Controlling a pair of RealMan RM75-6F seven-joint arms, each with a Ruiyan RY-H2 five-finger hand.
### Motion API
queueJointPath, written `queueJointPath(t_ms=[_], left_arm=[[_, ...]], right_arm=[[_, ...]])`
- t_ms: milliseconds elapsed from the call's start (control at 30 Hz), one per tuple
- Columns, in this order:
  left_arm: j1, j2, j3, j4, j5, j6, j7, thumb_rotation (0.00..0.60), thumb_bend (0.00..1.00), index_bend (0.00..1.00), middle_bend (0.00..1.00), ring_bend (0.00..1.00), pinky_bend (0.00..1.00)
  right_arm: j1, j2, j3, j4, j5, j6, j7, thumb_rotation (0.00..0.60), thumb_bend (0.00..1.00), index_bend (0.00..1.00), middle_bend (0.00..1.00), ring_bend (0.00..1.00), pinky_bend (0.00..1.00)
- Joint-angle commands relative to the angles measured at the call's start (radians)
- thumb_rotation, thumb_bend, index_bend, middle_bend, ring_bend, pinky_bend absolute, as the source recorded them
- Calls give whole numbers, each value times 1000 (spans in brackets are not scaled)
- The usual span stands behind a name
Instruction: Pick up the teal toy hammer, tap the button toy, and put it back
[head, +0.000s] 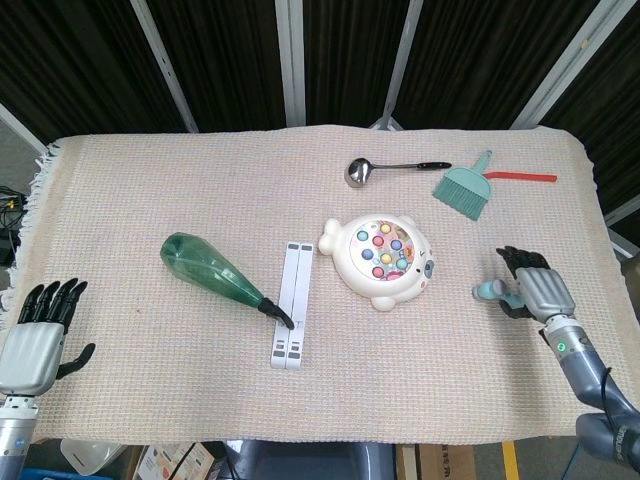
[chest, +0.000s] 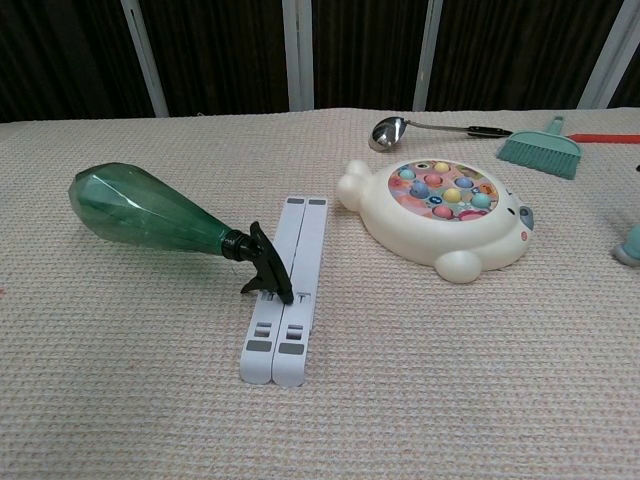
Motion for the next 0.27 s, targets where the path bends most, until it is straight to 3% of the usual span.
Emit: queueJointPath(t_ms=[33,267], left_arm=[[10,-10,-3,12,7,23,-13,600,261,0,18,0,0],[23,-9,10,21,46,47,-55,600,261,0,19,0,0]], right_arm=[[-136,64,-1,-129,-89,244,68,600,375,2,61,7,0],[-294,48,-51,-178,-213,517,71,600,374,15,70,13,0]])
